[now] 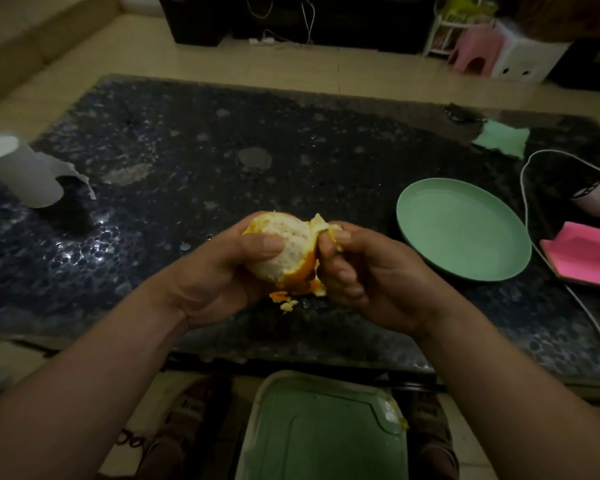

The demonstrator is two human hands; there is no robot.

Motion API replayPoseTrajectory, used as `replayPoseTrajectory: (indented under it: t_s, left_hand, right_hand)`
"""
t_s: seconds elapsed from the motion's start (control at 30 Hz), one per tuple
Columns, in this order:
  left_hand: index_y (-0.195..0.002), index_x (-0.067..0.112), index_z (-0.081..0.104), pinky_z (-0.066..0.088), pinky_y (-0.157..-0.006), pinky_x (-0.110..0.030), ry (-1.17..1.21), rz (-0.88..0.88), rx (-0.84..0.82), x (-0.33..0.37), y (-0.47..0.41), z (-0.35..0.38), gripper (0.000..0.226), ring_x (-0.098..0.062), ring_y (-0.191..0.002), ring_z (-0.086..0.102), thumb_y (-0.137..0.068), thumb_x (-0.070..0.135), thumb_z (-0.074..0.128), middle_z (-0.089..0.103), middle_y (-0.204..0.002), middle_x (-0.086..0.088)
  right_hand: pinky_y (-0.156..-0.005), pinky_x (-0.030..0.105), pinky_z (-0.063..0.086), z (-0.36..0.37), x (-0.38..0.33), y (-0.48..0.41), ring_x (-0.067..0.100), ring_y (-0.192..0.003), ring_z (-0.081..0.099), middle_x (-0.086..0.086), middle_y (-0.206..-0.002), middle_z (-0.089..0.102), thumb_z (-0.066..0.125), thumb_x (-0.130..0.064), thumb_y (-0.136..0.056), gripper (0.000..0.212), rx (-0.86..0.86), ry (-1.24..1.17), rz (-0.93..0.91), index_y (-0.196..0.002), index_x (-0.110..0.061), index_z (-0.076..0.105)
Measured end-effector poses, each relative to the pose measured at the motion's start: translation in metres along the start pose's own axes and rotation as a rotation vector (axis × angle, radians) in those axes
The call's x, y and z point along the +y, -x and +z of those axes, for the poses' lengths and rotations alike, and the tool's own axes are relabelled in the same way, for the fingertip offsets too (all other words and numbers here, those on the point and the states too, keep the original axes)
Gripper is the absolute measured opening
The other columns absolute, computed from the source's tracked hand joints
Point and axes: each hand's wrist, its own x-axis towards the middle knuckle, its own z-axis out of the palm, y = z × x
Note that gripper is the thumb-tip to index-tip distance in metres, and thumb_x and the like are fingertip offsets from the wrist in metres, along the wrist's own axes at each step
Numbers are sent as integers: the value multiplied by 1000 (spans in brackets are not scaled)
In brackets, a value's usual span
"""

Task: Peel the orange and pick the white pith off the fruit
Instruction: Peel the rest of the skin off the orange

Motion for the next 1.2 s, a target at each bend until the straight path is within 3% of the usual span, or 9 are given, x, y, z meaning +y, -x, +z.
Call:
replayPoseTrajectory:
  t_s: [0.13, 0.27, 0.4, 0.53, 0.63, 0.77, 1.0, 1.13, 1.2]
  left_hand:
    - [-119, 9, 79, 64, -87, -42, 143, 44, 35, 5, -1, -2, 71, -34, -105, 74, -55, 31, 102, 69, -130, -28]
    - [-134, 6, 64, 65, -81, -41, 42, 77, 287, 6, -8, -3, 71, -29, -103, 75, -70, 21, 94, 71, -127, -24]
    - [-125, 10, 65, 63, -75, -32, -249, 56, 399, -8, -14, 5, 69, -22, -97, 78, -64, 31, 89, 77, -117, -13]
    - [-133, 28, 66, 64, -88, -38, -422, 66, 403, -11, -15, -3, 75, -23, -107, 76, -66, 30, 99, 75, -122, -9]
    - [-137, 37, 61, 63, -92, -39, -601, 90, 378, -10, -13, -3, 74, -21, -108, 73, -69, 33, 90, 70, -124, -2]
    - [-129, 33, 59, 61, -81, -29, -707, 135, 321, -10, -11, 3, 59, -12, -97, 70, -79, 28, 90, 69, -114, 1]
    - [-112, 45, 62, 64, -88, -45, -719, 84, 443, -13, -14, 13, 73, -11, -98, 74, -60, 96, 68, 74, -104, 14]
    - [-110, 37, 68, 66, -84, -42, -672, 133, 491, -14, -14, 19, 26, -17, -99, 74, -92, 55, 73, 73, -105, 8]
    - [-111, 34, 67, 66, -79, -38, -711, 158, 497, -17, -14, 20, 25, -14, -96, 73, -91, 42, 79, 72, -109, 8]
  right_hand:
    - [-44, 21, 24, -8, -6, -1, 8, -49, 38, -1, -63, 45, 42, -20, -99, 21, 23, -297, -29, -89, -13, 59]
    - [-62, 36, 50, -25, 6, -9, 14, -66, 60, -2, -79, 68, 49, -27, -109, 26, 493, 755, 102, -112, -22, 75]
    - [-103, 31, 49, -21, 25, -13, 19, -123, 63, 3, -138, 66, 46, -21, -108, 43, 445, 1343, 155, -148, -32, 59]
    - [-82, 31, 50, -16, 20, -13, 10, -98, 67, -8, -114, 72, 51, -29, -108, 26, 545, 1273, 91, -126, -33, 69]
    - [-65, 30, 49, -7, 8, -10, 4, -71, 69, -5, -88, 77, 53, -49, -107, 27, 543, 929, 95, -102, -29, 71]
    - [-70, 34, 57, 8, 7, -4, 17, -84, 77, 3, -96, 80, 47, -54, -108, 39, 343, 713, 122, -112, -20, 66]
    - [-55, 19, 43, 10, 16, -6, 3, -67, 61, -5, -78, 67, 45, -40, -111, 33, 525, 1031, -82, -92, -22, 65]
    - [-57, 30, 51, 13, 15, -4, 6, -66, 63, -8, -77, 67, 52, -41, -105, 17, 504, 1194, -94, -98, -29, 61]
    - [-55, 32, 51, 16, 15, -3, 6, -64, 63, -8, -76, 67, 57, -40, -103, 10, 488, 1222, -101, -101, -31, 60]
